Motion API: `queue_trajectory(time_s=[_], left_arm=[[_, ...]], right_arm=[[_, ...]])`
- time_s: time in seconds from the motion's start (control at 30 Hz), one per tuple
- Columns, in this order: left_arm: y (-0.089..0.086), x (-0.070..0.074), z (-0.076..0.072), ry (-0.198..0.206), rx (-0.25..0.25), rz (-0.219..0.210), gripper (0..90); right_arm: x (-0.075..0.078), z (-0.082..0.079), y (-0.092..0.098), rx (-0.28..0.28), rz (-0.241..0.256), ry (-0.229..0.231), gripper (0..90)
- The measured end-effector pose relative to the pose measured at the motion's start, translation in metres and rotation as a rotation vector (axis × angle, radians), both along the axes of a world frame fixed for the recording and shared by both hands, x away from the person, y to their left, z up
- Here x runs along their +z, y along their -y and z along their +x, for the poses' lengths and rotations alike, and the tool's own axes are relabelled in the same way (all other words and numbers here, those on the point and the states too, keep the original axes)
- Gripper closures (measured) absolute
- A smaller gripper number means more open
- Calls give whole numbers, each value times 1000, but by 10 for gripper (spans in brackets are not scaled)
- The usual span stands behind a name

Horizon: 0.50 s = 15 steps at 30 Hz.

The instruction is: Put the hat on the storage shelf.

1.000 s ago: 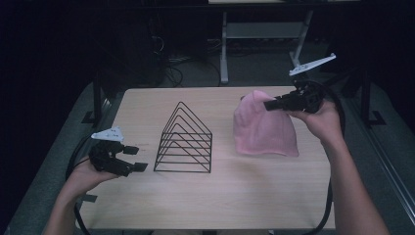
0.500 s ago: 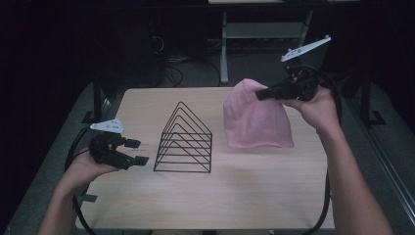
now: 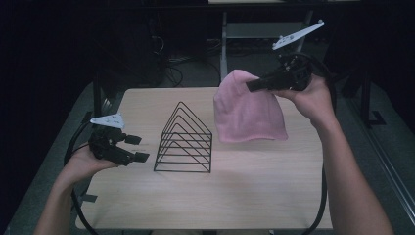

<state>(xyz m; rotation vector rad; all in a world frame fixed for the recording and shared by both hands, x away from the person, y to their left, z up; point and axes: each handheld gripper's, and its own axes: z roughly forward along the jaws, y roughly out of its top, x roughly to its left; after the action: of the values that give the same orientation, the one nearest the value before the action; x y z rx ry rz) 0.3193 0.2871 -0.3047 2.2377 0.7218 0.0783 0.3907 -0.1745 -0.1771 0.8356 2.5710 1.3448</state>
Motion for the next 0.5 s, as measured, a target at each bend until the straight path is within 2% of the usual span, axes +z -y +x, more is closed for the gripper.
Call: queue_trajectory(time_s=[0.1, 0.27, 0.5], left_arm=[[1, 2, 2, -8, -11, -11, 240], [2, 8, 4, -10, -12, 0, 235], [4, 24, 8, -5, -25, -13, 235]], right_arm=[[6, 1, -6, 12, -8, 3, 775], [16, 2, -16, 36, -15, 18, 775], [32, 0, -30, 65, -16, 46, 775]])
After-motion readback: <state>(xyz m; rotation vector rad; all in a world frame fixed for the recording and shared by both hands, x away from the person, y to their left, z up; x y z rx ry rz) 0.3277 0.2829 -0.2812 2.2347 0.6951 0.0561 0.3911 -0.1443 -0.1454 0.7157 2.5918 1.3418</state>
